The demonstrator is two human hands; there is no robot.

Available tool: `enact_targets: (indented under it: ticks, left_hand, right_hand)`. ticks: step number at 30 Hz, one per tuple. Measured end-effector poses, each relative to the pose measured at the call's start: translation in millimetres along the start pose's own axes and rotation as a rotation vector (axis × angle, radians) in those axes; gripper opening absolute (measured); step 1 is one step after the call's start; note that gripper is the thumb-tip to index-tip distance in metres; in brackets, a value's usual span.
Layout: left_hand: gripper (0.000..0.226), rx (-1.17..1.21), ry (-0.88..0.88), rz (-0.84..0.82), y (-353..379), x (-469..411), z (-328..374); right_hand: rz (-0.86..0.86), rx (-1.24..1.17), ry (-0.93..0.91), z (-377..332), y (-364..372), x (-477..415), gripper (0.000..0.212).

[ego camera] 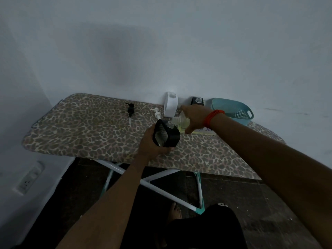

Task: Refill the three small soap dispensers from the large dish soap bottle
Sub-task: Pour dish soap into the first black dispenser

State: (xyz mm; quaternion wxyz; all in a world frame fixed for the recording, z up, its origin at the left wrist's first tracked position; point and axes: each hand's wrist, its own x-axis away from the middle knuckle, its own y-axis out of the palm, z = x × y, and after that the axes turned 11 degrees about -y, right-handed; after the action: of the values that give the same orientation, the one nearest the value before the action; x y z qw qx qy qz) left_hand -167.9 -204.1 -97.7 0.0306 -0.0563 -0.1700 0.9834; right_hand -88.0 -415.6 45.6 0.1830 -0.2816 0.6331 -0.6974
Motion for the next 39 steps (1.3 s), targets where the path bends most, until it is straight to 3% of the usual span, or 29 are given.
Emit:
enact_targets:
  ticks: [7, 12, 21, 39]
  left_hand:
    - [0.095, -0.01, -0.046, 0.004, 0.8, -4.5, -2.1]
    - [0.122, -0.011, -0.074, -0.001, 2.9, -8.6, -5.3]
    - [0.111, 0.012, -0.072, 0.004, 1.7, -8.0, -3.0]
    - [0.111, 0.001, -0.101, 0.015, 1.9, -10.7, -7.2]
  right_hand:
    - [0.002, 0.026, -0.002, -0.7, 1.0, 0.8, 0.098]
    - [0.008, 0.037, -0.004, -2.9, -0.8, 3.1, 0.098]
    - [-0.016, 0.061, -0.003, -7.4, -6.3, 4.2, 0.094]
    - [0.006, 0.015, 0.008, -10.9, -7.1, 6.2, 0.09]
